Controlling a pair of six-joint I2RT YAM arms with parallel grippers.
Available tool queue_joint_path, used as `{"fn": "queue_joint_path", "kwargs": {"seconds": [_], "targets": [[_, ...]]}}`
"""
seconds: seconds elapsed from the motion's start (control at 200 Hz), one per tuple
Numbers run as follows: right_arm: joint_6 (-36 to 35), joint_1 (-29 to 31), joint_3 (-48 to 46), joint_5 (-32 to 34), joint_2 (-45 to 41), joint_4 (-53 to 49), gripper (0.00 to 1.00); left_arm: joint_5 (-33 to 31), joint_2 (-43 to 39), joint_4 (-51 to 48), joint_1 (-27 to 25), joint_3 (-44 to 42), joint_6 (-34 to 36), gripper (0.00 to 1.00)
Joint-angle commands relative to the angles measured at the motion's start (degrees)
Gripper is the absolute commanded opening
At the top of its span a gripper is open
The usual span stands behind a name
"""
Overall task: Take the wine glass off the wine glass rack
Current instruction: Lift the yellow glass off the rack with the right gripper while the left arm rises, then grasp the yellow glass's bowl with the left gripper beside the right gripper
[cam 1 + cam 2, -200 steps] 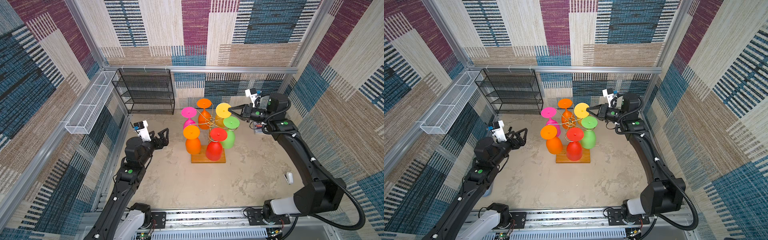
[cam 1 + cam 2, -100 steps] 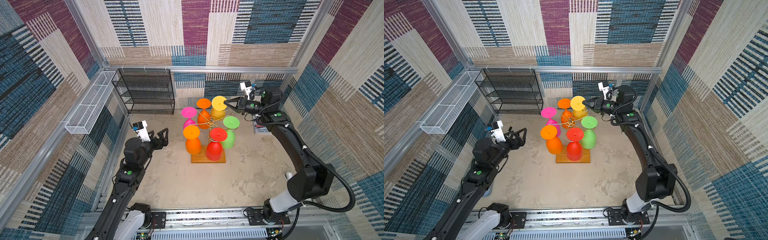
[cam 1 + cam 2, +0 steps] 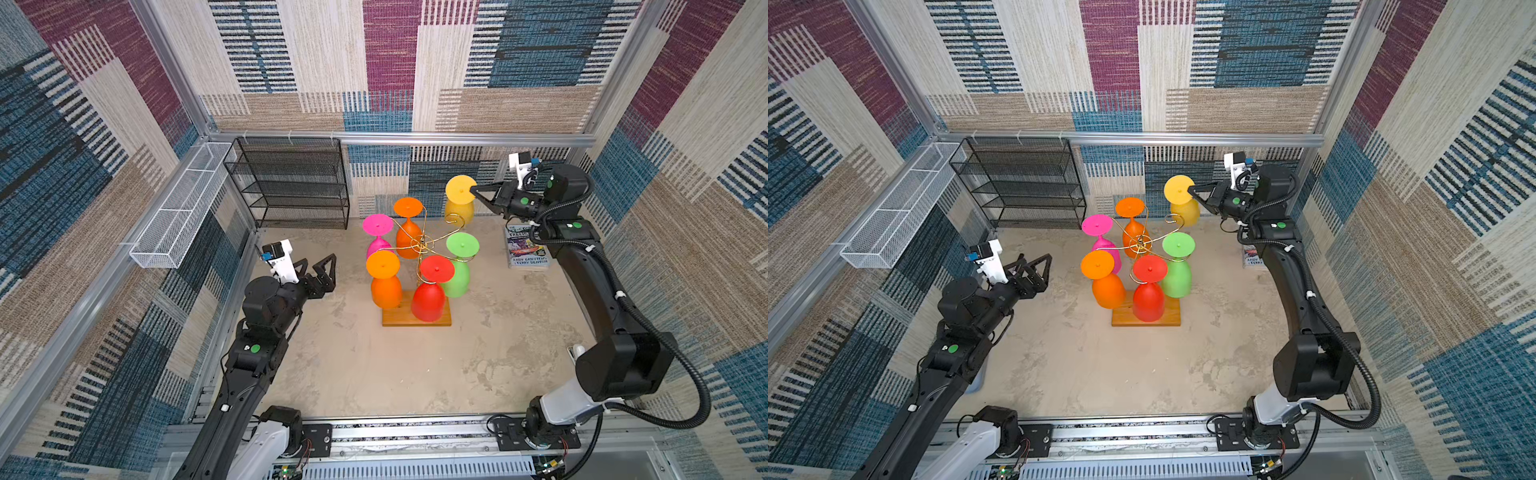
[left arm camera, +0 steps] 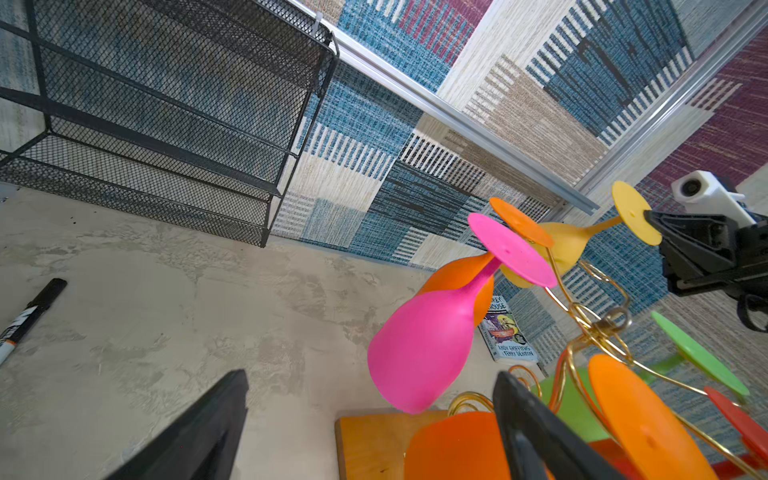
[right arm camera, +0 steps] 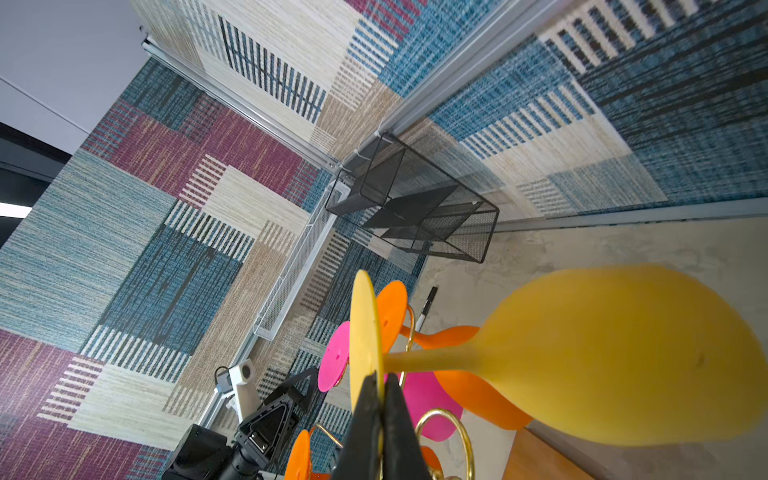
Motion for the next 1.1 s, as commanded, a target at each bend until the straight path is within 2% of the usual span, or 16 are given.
{"fn": "queue_joint_path", "kwargs": {"seconds": [0.0,0.15,0.25,0.315,0.421,0.481,0.576,0.681,0.796,1.092], "targets": [[-0.4,-0.7,-2.4,1.5,-5.1,7.2,0.00,4.2,-0.1,1.8,0.0,1.5,0.2,0.94],[-0.4,-1.1,-6.4,3.2,-13.8,13.5,0.00,10.9,1.7,5.3,0.0,4.8,1.7,0.91],[1.1,-1.1,-7.7,1.8,-18.2,18.4,0.00,17.5,4.6,11.0,0.0,7.1,0.2,0.91],[3.8,-1.1,-8.9,-0.1,-20.4,23.5,0.00,22.4,7.2,16.6,0.0,8.4,-2.1,0.91],[12.1,-0.9,-11.2,-5.3,-21.8,35.8,0.00,32.0,13.8,22.3,0.0,13.9,-5.3,0.91],[16.5,0.1,-11.9,-7.3,-21.3,41.6,0.00,39.2,18.7,26.0,0.0,17.6,-8.4,0.91],[18.5,4.6,-12.6,-7.7,-20.5,45.6,0.00,47.5,26.4,43.1,-0.2,21.4,-19.9,0.91],[21.3,10.5,-13.8,-7.4,-19.1,51.5,0.00,51.8,34.8,65.8,-0.3,25.1,-34.5,0.91],[25.0,14.9,-15.8,-6.7,-17.6,57.5,0.00,56.7,44.0,78.4,-0.4,32.3,-46.5,0.91],[28.2,17.6,-20.5,-4.6,-17.8,63.8,0.00,59.9,48.1,78.8,-2.4,34.3,-45.2,0.90]]}}
